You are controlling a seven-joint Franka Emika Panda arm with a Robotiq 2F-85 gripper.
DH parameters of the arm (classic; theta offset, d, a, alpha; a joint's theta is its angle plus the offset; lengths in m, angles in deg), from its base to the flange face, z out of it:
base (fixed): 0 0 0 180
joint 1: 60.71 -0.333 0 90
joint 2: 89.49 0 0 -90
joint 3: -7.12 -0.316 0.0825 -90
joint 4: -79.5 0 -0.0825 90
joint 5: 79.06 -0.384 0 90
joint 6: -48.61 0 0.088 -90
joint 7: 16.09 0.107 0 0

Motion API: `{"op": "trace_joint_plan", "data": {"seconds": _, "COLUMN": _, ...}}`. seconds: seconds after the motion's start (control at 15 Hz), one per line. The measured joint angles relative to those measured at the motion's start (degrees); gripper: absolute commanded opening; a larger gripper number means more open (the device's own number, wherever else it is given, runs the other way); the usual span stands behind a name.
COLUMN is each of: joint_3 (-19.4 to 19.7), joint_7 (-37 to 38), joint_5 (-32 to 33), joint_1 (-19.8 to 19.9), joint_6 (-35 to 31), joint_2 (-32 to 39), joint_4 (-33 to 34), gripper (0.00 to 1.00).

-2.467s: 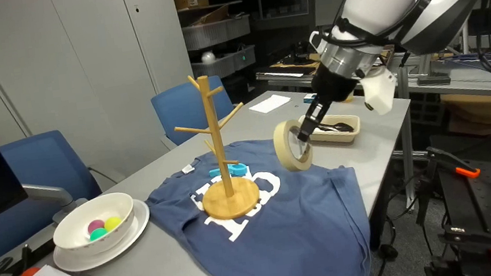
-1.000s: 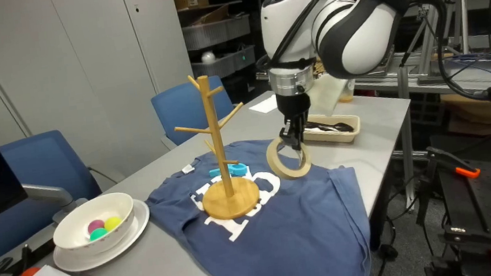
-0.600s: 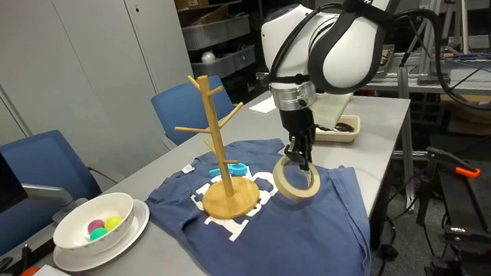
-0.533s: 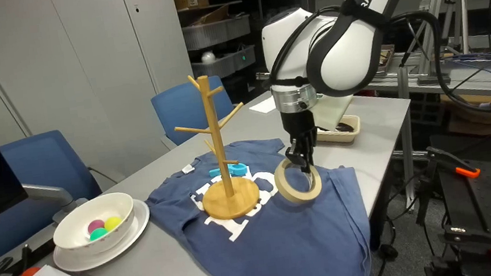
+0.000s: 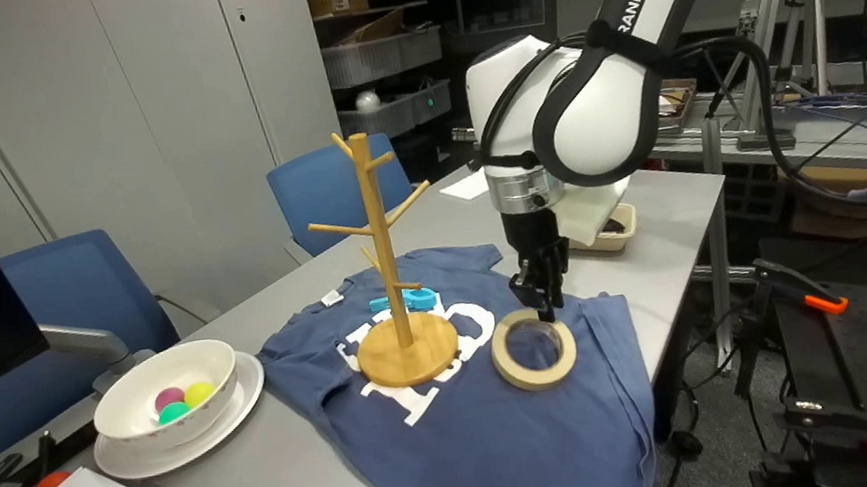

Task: Take the masking tape off the hanger and put it on the table

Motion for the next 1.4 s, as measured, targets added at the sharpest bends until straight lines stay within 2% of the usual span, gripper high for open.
{"op": "trace_joint_plan", "data": {"seconds": 0.33, "joint_3": 0.2, "joint_7": 0.0, "joint_5": 0.0, "joint_1": -0.2, "joint_6": 0.0, "joint_2": 0.0, "joint_4": 0.3, "gripper": 0.99}}
{"op": "trace_joint_plan", "data": {"seconds": 0.87, "joint_3": -0.4, "joint_7": -1.9, "joint_5": -2.0, "joint_1": -0.6, "joint_6": 0.1, "joint_2": -3.9, "joint_4": 0.2, "gripper": 1.0}}
{"op": "trace_joint_plan", "data": {"seconds": 1.07, "joint_3": -1.0, "joint_7": -4.5, "joint_5": -4.3, "joint_1": -0.6, "joint_6": 1.7, "joint_2": -8.1, "joint_4": -0.2, "gripper": 1.0}}
{"op": "trace_joint_plan", "data": {"seconds": 1.4, "joint_3": -1.7, "joint_7": -7.2, "joint_5": -4.6, "joint_1": -0.6, "joint_6": 6.1, "joint_2": -17.9, "joint_4": -2.1, "gripper": 1.0}}
